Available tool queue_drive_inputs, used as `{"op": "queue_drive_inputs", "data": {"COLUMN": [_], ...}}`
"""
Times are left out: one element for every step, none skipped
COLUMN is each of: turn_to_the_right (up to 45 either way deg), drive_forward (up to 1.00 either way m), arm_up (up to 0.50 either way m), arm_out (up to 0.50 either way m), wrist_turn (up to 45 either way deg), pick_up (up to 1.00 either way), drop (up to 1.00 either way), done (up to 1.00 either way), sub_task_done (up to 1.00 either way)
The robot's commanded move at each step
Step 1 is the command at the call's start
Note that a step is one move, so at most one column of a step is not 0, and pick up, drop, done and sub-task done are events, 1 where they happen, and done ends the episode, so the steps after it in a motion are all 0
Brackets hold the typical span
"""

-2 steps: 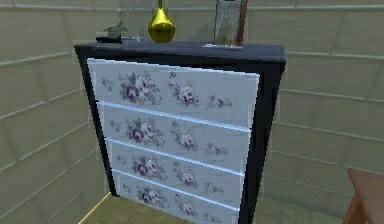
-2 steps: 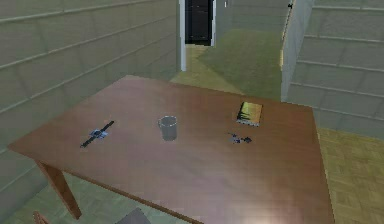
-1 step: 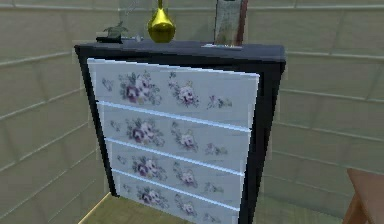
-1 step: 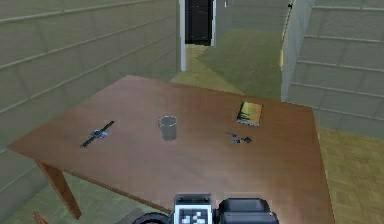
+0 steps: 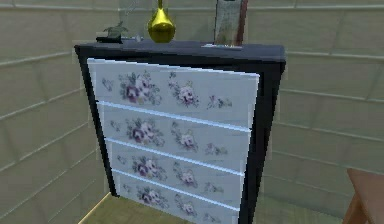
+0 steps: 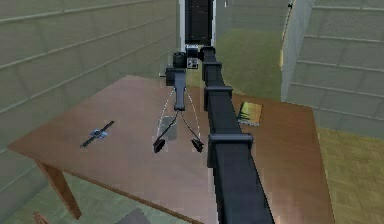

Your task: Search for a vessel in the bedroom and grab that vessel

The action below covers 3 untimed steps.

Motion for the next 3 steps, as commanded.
{"op": "queue_drive_inputs", "data": {"turn_to_the_right": [0.0, 0.0, 0.0], "drive_forward": [0.0, 0.0, 0.0], "arm_up": [0.0, 0.0, 0.0], "arm_out": [0.0, 0.0, 0.0], "wrist_turn": [45.0, 45.0, 45.0], "pick_up": [0.0, 0.0, 0.0], "drop": [0.0, 0.0, 0.0], "done": [0.0, 0.0, 0.0], "sub_task_done": [0.0, 0.0, 0.0]}}
